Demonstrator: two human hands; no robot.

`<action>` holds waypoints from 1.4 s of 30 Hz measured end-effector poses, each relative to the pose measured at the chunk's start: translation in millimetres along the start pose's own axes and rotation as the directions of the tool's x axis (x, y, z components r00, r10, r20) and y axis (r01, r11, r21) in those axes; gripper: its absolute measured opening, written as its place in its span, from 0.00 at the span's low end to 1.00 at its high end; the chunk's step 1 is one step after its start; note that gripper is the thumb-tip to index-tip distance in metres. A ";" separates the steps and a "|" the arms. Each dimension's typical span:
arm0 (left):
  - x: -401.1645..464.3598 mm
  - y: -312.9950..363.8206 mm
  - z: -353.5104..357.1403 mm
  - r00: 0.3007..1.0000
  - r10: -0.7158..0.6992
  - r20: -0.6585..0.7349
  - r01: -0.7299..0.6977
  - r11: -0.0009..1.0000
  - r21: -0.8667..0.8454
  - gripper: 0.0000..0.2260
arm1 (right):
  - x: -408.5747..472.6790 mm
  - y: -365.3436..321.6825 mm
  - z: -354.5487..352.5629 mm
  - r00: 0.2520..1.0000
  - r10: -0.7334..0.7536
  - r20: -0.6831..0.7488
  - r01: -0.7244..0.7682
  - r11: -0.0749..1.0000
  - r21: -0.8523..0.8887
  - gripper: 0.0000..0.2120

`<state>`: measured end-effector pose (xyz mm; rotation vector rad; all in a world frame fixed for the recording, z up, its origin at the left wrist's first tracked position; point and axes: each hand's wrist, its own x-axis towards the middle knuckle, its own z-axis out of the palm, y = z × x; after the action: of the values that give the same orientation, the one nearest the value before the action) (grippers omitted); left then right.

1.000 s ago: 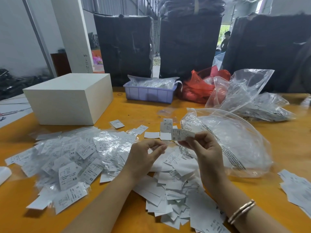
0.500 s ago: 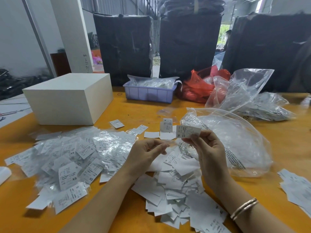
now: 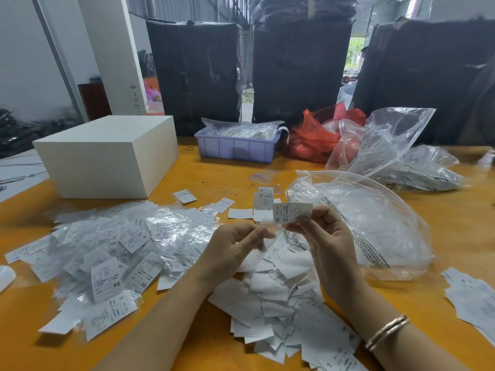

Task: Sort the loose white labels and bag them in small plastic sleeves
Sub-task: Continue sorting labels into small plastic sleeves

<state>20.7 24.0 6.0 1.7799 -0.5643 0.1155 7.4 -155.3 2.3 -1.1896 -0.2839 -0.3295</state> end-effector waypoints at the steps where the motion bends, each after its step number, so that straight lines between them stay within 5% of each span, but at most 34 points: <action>1: 0.1 -0.3 -0.1 1.000 0.004 0.001 -0.004 1.000 0.008 0.08 | 0.2 -0.6 0.0 1.000 -0.007 -0.006 0.007 1.000 0.003 0.06; 18: 1.2 -6.6 -1.5 0.997 0.070 -0.014 -0.067 0.989 0.131 0.08 | 1.2 0.6 -1.8 1.000 -0.009 -0.029 0.008 0.999 -0.050 0.09; 42: 0.9 -6.3 -4.4 0.986 0.064 -0.156 -0.051 0.995 0.087 0.06 | -3.0 -1.1 -0.5 0.999 -0.053 0.007 0.054 0.987 -0.152 0.04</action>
<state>25.2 29.0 2.1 1.8164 -0.5021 0.3220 4.2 -155.9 1.9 -1.3348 -0.2977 -0.4017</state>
